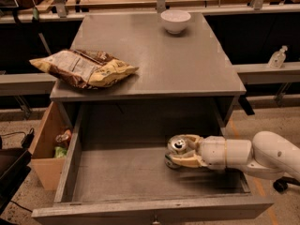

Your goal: Pick 7up can from top drawer and place on counter

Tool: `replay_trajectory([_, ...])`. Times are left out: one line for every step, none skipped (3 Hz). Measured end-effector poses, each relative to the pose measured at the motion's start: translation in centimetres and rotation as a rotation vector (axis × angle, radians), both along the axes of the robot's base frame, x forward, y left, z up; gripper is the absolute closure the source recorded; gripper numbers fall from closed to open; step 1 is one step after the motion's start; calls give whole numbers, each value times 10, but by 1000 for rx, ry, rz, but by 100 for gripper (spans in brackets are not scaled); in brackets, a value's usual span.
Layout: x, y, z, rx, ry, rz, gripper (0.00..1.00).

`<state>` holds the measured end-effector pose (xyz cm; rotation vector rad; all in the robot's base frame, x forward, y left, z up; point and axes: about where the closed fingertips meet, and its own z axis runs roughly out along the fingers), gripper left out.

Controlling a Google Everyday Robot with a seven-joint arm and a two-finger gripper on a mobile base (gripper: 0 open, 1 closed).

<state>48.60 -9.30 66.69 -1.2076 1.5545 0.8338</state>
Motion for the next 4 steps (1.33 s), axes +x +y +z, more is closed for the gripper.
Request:
replay_trajectory([-3,2,27,18,-15,27,100])
replay_trajectory([-9,-4,90,68,-37,58,100])
replay_trajectory([-4,-15,172,75,-50,41,100])
replay_trajectory([12,-22,245,52,-31,24,100])
